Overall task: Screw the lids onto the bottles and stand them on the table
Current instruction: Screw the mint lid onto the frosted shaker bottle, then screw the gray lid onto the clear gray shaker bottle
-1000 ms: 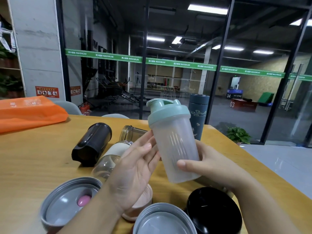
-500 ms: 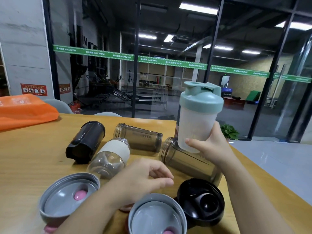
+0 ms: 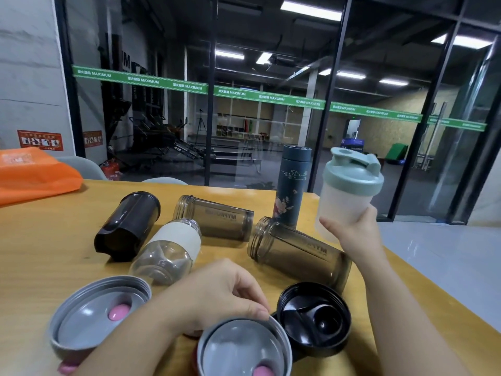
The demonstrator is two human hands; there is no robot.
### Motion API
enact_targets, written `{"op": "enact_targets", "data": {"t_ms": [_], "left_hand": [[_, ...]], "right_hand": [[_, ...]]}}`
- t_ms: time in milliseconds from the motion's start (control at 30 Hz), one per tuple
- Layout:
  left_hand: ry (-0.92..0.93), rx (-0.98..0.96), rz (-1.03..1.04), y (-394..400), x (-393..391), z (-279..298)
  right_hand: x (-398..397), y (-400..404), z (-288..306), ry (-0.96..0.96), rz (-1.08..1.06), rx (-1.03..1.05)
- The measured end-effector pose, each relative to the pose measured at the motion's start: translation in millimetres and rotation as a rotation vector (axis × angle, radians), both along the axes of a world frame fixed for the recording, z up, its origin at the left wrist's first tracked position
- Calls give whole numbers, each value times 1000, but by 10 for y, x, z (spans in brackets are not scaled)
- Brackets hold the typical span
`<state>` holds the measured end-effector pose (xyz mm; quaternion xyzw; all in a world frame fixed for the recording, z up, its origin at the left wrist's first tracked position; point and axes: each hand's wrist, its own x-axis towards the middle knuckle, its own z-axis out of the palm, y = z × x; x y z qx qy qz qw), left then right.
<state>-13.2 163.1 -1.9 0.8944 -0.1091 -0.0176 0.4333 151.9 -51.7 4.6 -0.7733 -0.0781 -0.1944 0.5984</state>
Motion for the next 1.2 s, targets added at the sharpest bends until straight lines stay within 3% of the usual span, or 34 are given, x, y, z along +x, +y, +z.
{"op": "enact_targets", "data": {"t_ms": [333,667,1200], "left_hand": [[6,27,-1,1,2,-20],[-78,-37,10,11,-17,-3],[-433,-472,197,37,-1,75]], "right_hand": [[186,-131,-159,253,45,139],[211,-154,-210,338,69,209],[250,-177,-255,430,122,247]]}}
